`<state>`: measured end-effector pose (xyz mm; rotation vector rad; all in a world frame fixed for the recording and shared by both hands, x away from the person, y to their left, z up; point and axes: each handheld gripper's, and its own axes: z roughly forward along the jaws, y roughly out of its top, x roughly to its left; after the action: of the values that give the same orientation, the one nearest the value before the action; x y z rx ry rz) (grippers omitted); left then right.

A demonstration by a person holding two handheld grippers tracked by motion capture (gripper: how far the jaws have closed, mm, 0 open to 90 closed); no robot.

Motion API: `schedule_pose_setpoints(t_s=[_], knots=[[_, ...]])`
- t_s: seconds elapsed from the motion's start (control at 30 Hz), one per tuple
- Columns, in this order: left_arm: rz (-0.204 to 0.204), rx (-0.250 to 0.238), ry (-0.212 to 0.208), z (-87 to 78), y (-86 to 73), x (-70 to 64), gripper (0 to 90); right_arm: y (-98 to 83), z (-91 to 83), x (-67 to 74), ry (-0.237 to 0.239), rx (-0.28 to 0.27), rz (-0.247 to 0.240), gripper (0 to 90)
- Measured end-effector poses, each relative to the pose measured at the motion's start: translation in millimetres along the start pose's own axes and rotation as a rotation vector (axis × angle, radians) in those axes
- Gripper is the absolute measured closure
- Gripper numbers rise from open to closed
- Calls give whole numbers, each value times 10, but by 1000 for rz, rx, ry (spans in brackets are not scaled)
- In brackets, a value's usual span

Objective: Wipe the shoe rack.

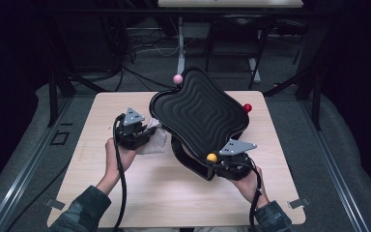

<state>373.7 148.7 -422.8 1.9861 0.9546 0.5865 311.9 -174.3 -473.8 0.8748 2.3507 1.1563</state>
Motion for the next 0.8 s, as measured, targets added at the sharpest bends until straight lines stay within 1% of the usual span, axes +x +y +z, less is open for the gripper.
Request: schedule_pose_setpoints(t_s=[0.03,0.07,0.17,0.37,0.43,0.63,0.67,0.8], knots=[[1,0,17,-29,42,43,800,0,0,1,0,1,0,599],[3,0,22,-48,66,70,801,0,0,1,0,1,-1,599],[13,4,47,-87,139,133,799,1,-2,5,-7,5,-1,600],[35,9,94,-124,306,237,800,1,1,6,-2,2,1,600],[36,11,102,-118,362,267,799,1,-2,8,-9,6,-1,600],[39,18,128,-62,511,350,799,1,-2,8,-10,6,-1,600],[37,20,129,-48,530,362,798,0,0,6,-3,3,0,599],[37,25,129,-18,588,390,798,0,0,5,-2,2,0,599]])
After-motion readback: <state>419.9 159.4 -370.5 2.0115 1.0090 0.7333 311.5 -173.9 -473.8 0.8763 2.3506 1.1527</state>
